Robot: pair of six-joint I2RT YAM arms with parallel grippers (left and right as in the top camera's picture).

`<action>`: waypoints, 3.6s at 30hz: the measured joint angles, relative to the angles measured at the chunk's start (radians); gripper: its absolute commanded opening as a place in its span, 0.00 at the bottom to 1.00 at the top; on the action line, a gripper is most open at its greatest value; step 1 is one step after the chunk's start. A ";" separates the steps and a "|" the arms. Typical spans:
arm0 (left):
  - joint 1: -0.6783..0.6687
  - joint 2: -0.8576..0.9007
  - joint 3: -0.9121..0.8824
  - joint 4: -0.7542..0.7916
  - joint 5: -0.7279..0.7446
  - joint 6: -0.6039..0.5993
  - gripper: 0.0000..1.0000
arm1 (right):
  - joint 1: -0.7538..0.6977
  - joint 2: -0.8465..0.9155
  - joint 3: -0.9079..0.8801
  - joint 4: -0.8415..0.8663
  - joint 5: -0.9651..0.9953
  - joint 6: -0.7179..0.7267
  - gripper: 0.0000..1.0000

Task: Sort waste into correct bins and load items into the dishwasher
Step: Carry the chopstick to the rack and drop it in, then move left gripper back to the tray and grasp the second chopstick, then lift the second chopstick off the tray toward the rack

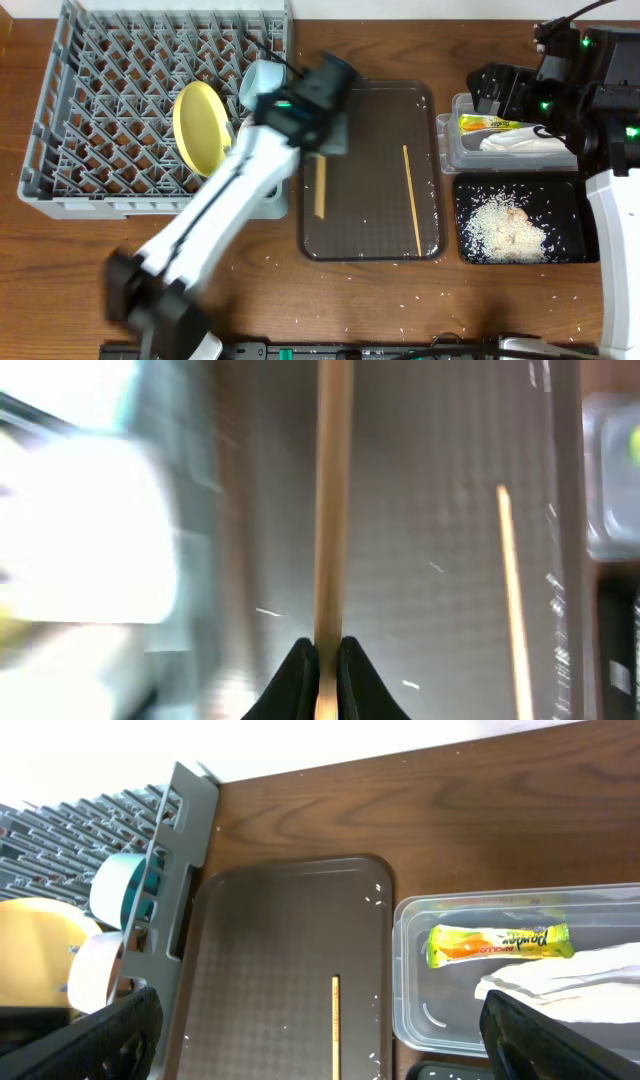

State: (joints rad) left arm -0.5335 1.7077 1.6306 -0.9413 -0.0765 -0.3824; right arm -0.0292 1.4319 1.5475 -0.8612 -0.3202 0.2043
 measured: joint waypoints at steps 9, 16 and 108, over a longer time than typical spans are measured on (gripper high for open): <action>0.148 -0.055 0.005 0.042 -0.238 0.269 0.08 | 0.000 0.000 0.000 0.000 0.000 0.000 0.99; 0.270 0.059 -0.003 0.177 -0.309 0.348 0.08 | 0.000 0.000 0.000 0.000 0.000 0.000 0.99; -0.409 0.538 0.003 0.459 -0.133 -0.110 0.08 | 0.000 0.000 0.000 0.000 0.000 0.000 0.99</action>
State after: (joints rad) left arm -0.9428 2.2456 1.6333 -0.4820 -0.2092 -0.4923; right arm -0.0292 1.4319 1.5475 -0.8608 -0.3202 0.2043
